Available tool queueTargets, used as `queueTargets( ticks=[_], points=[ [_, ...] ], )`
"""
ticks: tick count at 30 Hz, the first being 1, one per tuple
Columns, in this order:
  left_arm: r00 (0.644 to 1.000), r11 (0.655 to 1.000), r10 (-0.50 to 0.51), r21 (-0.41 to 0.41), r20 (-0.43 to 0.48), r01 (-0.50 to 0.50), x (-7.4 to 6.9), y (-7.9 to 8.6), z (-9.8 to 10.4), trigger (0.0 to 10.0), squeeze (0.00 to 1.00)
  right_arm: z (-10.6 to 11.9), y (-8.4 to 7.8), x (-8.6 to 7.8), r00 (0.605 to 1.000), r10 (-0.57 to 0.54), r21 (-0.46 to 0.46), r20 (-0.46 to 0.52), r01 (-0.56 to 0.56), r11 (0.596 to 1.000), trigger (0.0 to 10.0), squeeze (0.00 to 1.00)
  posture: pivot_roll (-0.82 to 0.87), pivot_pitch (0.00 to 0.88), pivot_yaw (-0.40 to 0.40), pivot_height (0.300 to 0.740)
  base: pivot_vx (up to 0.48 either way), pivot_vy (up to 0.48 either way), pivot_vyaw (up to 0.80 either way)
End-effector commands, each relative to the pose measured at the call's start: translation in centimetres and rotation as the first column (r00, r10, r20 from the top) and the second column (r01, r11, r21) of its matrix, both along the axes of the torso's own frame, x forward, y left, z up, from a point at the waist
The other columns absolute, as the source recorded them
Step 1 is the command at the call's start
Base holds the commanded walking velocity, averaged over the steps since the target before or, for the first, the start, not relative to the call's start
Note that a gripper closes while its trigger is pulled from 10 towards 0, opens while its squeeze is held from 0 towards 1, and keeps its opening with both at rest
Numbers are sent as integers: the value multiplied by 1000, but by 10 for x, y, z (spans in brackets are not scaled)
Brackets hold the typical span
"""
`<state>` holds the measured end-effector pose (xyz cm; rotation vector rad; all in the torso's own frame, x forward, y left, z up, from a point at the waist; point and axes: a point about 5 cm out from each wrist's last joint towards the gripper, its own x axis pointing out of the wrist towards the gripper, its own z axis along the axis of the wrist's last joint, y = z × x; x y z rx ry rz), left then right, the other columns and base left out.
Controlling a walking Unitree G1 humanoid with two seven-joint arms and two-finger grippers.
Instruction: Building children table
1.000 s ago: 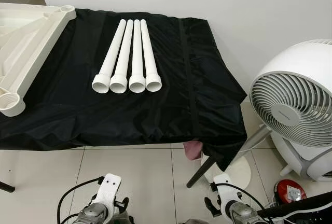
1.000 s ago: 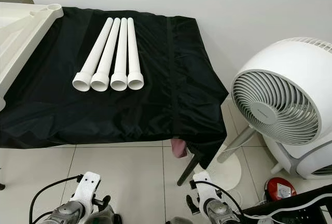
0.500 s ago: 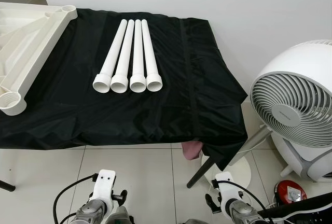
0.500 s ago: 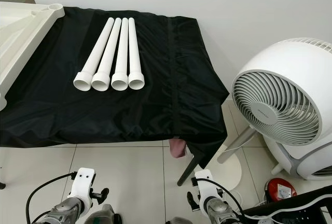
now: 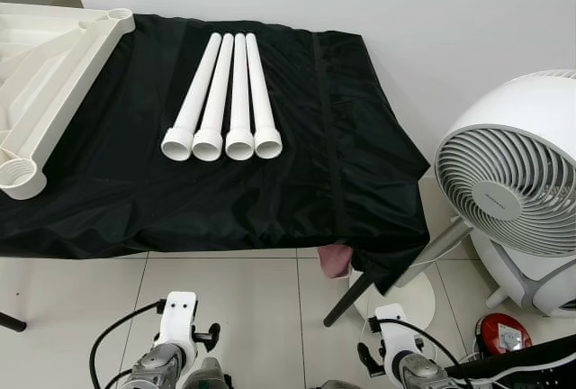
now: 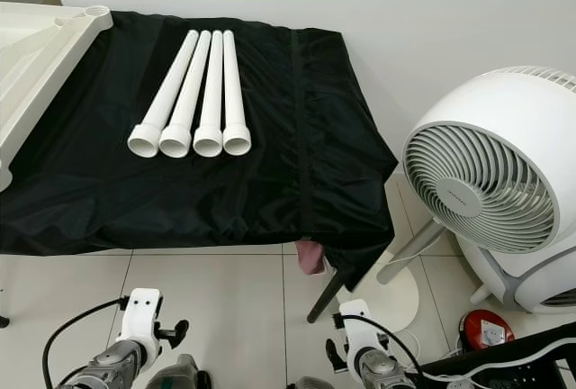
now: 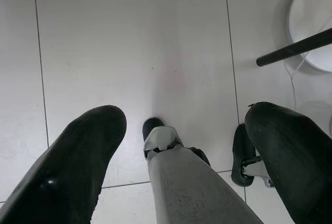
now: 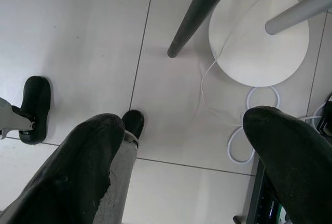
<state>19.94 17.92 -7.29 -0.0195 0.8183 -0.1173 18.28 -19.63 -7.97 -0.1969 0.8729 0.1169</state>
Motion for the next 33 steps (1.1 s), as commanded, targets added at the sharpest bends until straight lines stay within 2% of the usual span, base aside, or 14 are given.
queueTargets(
  ticks=[1, 17, 22, 33],
  points=[
    [1000, 1000, 12, 25, -5, -12, -1, -1, -1, 10000, 0, -4, 0, -6, 999, -23, 13, -27, 24, 1000, 10000, 0, 130, 0, -59, 740, 0, 0, 0],
    [999, 999, 42, 6, -13, -42, -5, 1, -3, 10000, 0, -4, 3, -7, 1000, -8, 6, -30, 8, 1000, 10000, 0, 133, 0, -54, 740, 0, 15, 0],
    [997, 997, 73, 7, -21, -73, -9, 7, -4, 10000, 0, -7, 0, -15, 998, -11, 0, -55, 11, 1000, 10000, 0, 137, 0, -57, 740, 0, 472, 0],
    [996, 997, 82, 12, -27, -82, -11, 10, -5, 10000, 0, -10, 0, -20, 997, -12, -6, -78, 12, 1000, 10000, 0, 142, 0, -58, 740, 0, 472, 0]
  ],
)
